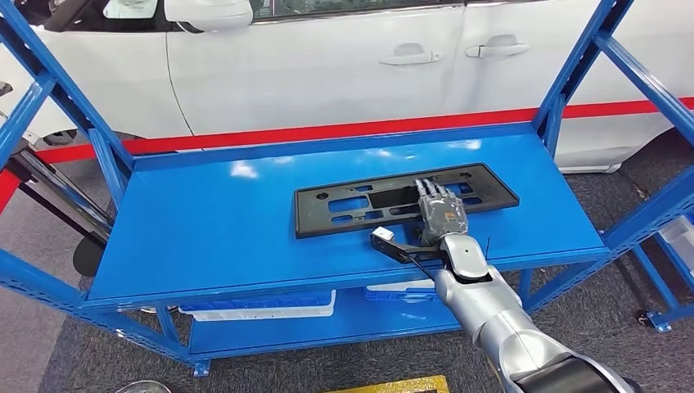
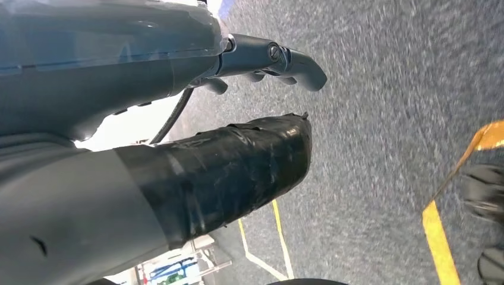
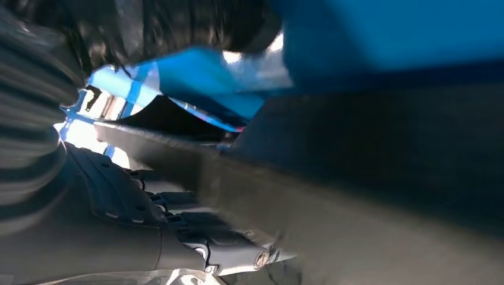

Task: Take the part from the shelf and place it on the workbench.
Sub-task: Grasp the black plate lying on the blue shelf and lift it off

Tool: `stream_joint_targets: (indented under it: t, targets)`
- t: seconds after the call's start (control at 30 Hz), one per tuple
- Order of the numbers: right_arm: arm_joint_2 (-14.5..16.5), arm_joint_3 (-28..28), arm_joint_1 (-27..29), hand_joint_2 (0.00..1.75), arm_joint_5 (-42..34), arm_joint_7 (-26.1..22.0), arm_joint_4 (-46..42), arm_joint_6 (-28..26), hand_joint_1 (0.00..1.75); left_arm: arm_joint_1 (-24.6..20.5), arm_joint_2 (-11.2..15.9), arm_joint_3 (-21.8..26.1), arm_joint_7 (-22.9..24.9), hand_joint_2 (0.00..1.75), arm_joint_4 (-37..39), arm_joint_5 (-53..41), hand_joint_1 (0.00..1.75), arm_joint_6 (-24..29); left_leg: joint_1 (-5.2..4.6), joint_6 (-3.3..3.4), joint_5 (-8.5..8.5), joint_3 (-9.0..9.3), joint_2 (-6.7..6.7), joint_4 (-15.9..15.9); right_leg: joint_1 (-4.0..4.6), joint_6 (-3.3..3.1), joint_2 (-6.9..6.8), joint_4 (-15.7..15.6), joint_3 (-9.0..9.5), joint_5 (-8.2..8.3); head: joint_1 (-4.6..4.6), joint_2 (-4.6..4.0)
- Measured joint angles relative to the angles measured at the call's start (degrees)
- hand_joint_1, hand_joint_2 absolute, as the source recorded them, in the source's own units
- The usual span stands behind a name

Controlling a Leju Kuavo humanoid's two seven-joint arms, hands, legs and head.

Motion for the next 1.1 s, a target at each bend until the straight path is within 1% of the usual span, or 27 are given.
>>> stream_joint_targets:
  t: [0.03, 0.07, 0.1, 0.13, 0.23, 0.27, 0.4, 0.47, 0.67, 0.83, 0.93, 1.0, 1.1]
  targets:
    - [0.08, 0.03, 0.1, 1.75, 0.21, -0.01, 0.11, -0.02, 1.75, -0.06, -0.06, 0.01, -0.05, 0.0, 0.0, -0.13, 0.0, 0.37, -0.1, 0.14, 1.89, 1.47, 0.01, -3.69, 0.12, 0.25, 0.03, 0.25, 0.13, -0.38, 0.0, 0.0]
    - [0.16, 0.04, 0.16, 1.75, 0.38, -0.01, 0.18, -0.02, 1.75, -0.18, -0.13, 0.01, -0.13, 0.0, 0.0, -0.23, 0.0, 0.62, -0.2, 0.31, 2.84, 2.51, -0.04, -6.31, 0.22, 0.48, 0.04, 0.48, 0.1, -0.66, 0.01, 0.0]
    - [0.22, 0.05, 0.2, 1.75, 0.51, -0.09, 0.22, -0.02, 1.75, -0.3, -0.24, 0.02, -0.26, 0.0, 0.0, -0.27, 0.0, 0.78, -0.29, 0.49, 3.02, 3.06, -0.1, -7.75, 0.32, 0.72, 0.03, 0.57, 0.02, -0.81, 0.02, 0.0]
    - [0.27, 0.05, 0.22, 1.75, 0.6, -0.27, 0.24, -0.02, 1.75, -0.39, -0.39, 0.03, -0.39, 0.0, 0.0, -0.25, 0.0, 0.8, -0.34, 0.56, 2.83, 3.27, -0.18, -8.11, 0.45, 0.76, 0.02, 0.63, -0.06, -0.87, 0.03, 0.0]
    - [0.4, 0.07, 0.32, 1.75, 0.75, -0.9, 0.26, -0.05, 1.75, -0.43, -0.78, 0.11, -1.01, 1.31, 0.0, 0.23, 0.0, 0.42, -0.38, 0.63, 2.87, 3.39, -0.26, -8.55, 0.42, 0.38, 0.01, 0.42, 0.05, -0.87, 0.03, 0.01]
    - [0.4, 0.07, 0.34, 1.75, 0.75, -0.99, 0.26, -0.13, 1.75, -0.41, -0.79, 0.17, -1.34, 1.75, 0.0, 0.45, 0.0, 0.25, -0.46, 0.69, 2.83, 3.41, -0.28, -8.54, 0.37, 0.34, 0.02, 0.28, 0.12, -0.85, 0.02, 0.01]
    - [0.38, 0.07, 0.5, 1.75, 0.7, -1.62, 0.22, -0.84, 1.75, -0.35, -0.81, 0.65, -2.43, 1.75, 0.0, 0.88, 0.0, -0.32, -0.59, 1.01, 2.63, 3.5, -0.29, -8.53, 0.34, 0.37, 0.01, -0.14, 0.42, -0.84, 0.02, 0.0]
    - [0.36, 0.07, 0.57, 1.75, 0.66, -1.84, 0.21, -0.99, 1.75, -0.33, -0.81, 0.9, -2.57, 1.75, 0.0, 0.94, 0.0, -0.44, -0.61, 1.1, 2.57, 3.57, -0.29, -8.52, 0.32, 0.49, 0.0, -0.23, 0.52, -0.84, 0.03, 0.01]
    - [0.33, 0.07, 0.76, 1.75, 0.52, -2.09, 0.19, -1.35, 1.75, -0.29, -0.81, 1.43, -3.16, 1.75, 0.0, 1.04, 0.0, -0.59, -0.66, 1.21, 2.53, 3.66, -0.29, -8.5, 0.22, 1.29, -0.02, -0.3, 0.6, -0.83, 0.02, 0.01]
    - [-0.05, 0.07, 1.18, 1.75, -0.94, -4.52, -0.59, -2.16, 1.75, 0.12, -0.79, 1.49, -3.68, 1.75, 0.0, 0.47, 0.0, 0.91, -0.66, 1.21, 2.54, 3.71, -0.29, -8.5, 0.27, 1.32, -0.02, -0.25, 0.6, -0.85, 0.02, 0.0]
    - [-0.92, 0.07, 2.14, 1.75, -1.81, -6.02, -3.15, -3.3, 1.75, 0.69, -0.79, 1.57, -4.71, 1.75, 0.0, 0.31, 0.0, 2.72, -0.64, 1.2, 2.54, 3.7, -0.28, -8.5, 0.39, 1.32, -0.03, -0.24, 0.58, -0.85, 0.02, 0.0]
    - [-1.85, 0.07, 2.91, 1.75, -1.69, -6.25, -5.93, -4.45, 1.75, 1.11, -0.79, 1.74, -5.59, 1.75, 0.0, 0.26, 0.0, 3.28, -0.63, 1.2, 2.53, 3.68, -0.28, -8.51, 0.44, 1.32, -0.03, -0.22, 0.54, -0.86, 0.02, 0.01]
    - [-3.56, 0.08, 3.61, 1.75, -0.43, -5.95, -10.64, -5.04, 1.75, 1.47, -0.75, 1.89, -5.45, 1.75, 0.0, -0.25, 0.0, 3.26, -0.63, 1.19, 2.53, 3.67, -0.28, -8.51, 0.44, 1.34, -0.04, -0.19, 0.51, -0.88, 0.02, 0.0]
